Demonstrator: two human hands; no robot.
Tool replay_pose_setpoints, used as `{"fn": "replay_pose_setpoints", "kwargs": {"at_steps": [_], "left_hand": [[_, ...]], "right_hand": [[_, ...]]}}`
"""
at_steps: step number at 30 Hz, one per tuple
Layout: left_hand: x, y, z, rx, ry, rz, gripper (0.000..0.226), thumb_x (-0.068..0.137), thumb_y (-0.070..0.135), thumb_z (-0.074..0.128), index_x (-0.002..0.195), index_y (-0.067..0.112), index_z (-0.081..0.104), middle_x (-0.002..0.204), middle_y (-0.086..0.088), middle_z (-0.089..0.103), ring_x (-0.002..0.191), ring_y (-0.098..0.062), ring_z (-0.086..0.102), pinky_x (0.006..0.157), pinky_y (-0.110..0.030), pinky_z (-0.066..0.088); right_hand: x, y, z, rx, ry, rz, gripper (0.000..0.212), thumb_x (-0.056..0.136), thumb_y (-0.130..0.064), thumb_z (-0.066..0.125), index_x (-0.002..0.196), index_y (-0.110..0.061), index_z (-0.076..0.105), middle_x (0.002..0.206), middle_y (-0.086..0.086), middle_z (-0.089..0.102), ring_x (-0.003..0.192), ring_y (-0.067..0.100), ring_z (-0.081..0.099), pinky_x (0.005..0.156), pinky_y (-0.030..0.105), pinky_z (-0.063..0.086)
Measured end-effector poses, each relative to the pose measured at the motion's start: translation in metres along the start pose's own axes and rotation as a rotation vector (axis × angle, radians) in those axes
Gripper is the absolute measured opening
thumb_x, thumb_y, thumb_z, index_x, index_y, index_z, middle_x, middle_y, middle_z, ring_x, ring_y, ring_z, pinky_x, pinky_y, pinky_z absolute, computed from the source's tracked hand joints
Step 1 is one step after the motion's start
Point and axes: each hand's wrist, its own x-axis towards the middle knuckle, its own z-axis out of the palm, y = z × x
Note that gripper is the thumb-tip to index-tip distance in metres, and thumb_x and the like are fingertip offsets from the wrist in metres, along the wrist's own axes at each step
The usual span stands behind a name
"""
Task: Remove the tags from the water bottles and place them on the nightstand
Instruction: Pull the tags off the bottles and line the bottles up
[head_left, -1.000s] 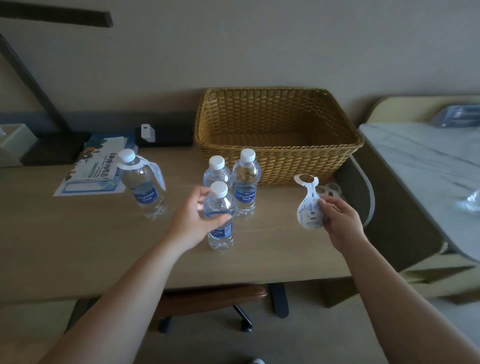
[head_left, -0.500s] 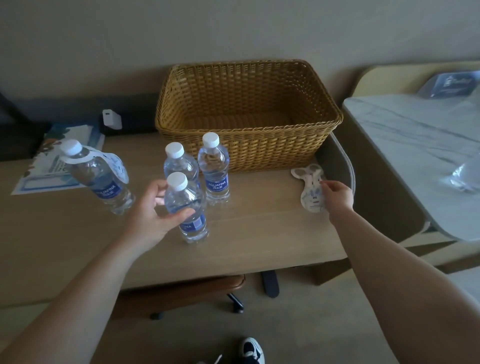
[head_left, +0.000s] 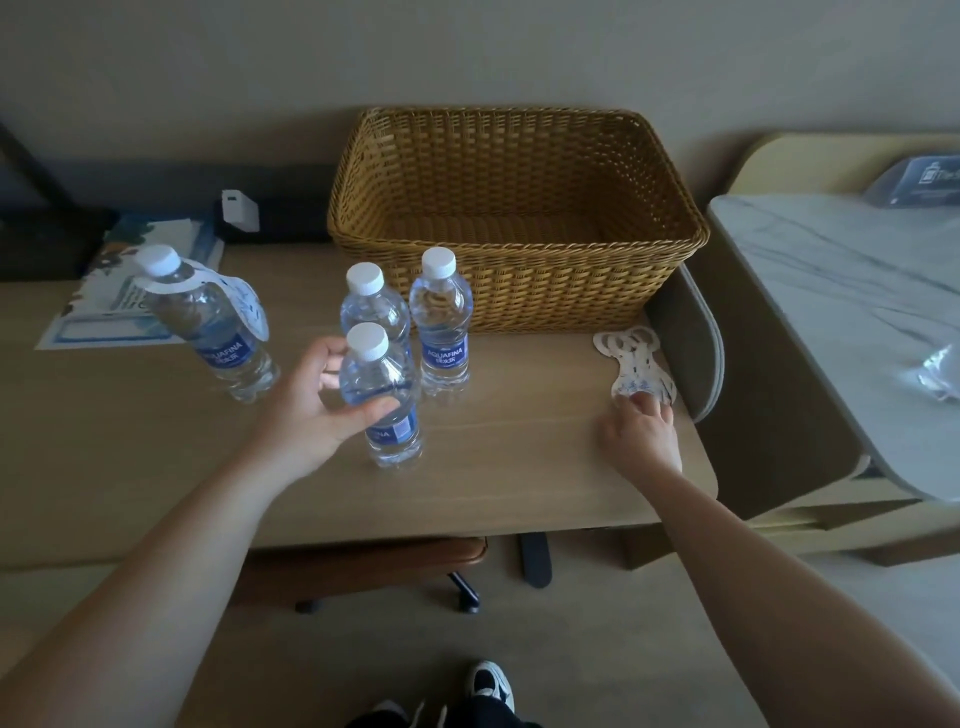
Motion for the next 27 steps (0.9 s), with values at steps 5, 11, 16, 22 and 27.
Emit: {"fn": "replay_pose_setpoints", "kwargs": {"at_steps": [5,11,16,22,27], "left_hand": [[0.001,-0.002,0.002,0.008,0.014,0.01,0.073,0.056,0.065,0.075,0.118,0.036,0.049,0.116,0.014,0.062,0.104,-0.009,0.059,0.089,-0.037,0.049],[-0.004,0.0,0.006,-0.016,0.032,0.024,0.076,0.06,0.061,0.073,0.127,0.033,0.05,0.117,0.014,0.061,0.105,-0.005,0.057,0.084,-0.028,0.047],[-0.007,-0.004,-0.003,-0.05,0.141,0.01,0.059,0.075,0.032,0.08,0.128,0.024,0.055,0.115,0.005,0.066,0.104,-0.018,0.06,0.089,-0.037,0.051],[-0.022,-0.011,-0.023,-0.057,0.256,-0.008,0.047,0.074,0.027,0.082,0.115,0.029,0.059,0.099,0.016,0.066,0.089,0.001,0.059,0.081,-0.027,0.049],[-0.032,-0.021,-0.05,-0.118,0.293,-0.072,0.059,0.071,0.021,0.085,0.124,0.017,0.06,0.106,0.006,0.069,0.098,-0.009,0.066,0.089,-0.04,0.055]], "right_hand": [[0.008,0.004,-0.007,-0.037,-0.08,0.023,0.058,0.096,-0.039,0.04,0.147,-0.014,0.028,0.156,0.008,0.019,0.142,0.032,0.014,0.117,0.045,0.016],[-0.001,-0.007,-0.009,-0.02,-0.05,-0.007,0.06,0.097,-0.034,0.043,0.149,-0.012,0.023,0.159,0.011,0.011,0.146,0.031,0.006,0.119,0.045,0.01],[-0.029,-0.062,-0.016,0.238,0.033,-0.086,0.052,0.094,-0.03,0.052,0.141,-0.013,0.04,0.15,0.009,0.031,0.137,0.028,0.029,0.108,0.039,0.031],[-0.08,-0.159,-0.027,0.464,0.115,-0.374,0.028,0.09,-0.02,0.058,0.118,-0.015,0.061,0.117,-0.001,0.057,0.106,0.013,0.053,0.084,0.019,0.034],[-0.1,-0.232,-0.025,0.53,-0.004,-0.588,0.028,0.089,-0.019,0.059,0.117,-0.017,0.062,0.114,-0.001,0.059,0.098,0.01,0.055,0.083,0.021,0.04]]}}
